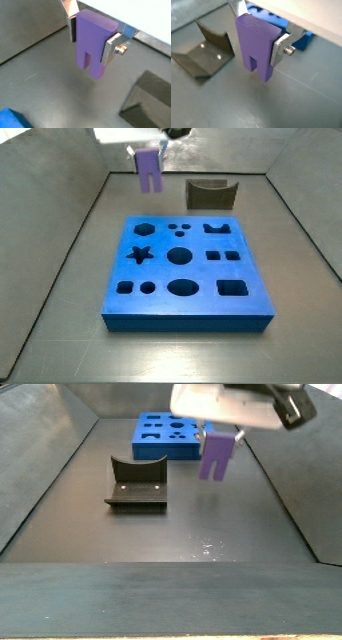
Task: Pick up the double-square object. Move up. Place the double-square object on the fixture. Regrasp the double-square object. Rotate the double-square object. Move to above the board. Insert the double-square object.
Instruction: Move to above the board.
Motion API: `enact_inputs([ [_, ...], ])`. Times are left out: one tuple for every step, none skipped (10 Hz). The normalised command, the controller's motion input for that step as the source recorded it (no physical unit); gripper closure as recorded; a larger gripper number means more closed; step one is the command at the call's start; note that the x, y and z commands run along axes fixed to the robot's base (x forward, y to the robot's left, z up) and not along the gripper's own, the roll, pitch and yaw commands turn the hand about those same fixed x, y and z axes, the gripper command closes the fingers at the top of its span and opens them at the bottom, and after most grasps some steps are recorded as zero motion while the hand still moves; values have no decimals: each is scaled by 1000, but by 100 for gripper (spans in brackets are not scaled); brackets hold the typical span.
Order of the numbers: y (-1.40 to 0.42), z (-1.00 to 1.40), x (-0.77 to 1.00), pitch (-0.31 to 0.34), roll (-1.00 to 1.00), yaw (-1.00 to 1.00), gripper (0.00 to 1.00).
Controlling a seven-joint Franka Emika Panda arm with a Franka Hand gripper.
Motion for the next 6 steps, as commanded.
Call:
enact_inputs([
  [-81,1000,283,82,-16,-74,100],
  [-67,1000,247,103,-18,-44,100],
  [-62,1000,229,106,-19,-35,100],
  [-49,1000,192,96,-25,-18,100],
  [-46,1000,180,95,-28,-14,100],
  [-38,941,145,98,-32,-7,100],
])
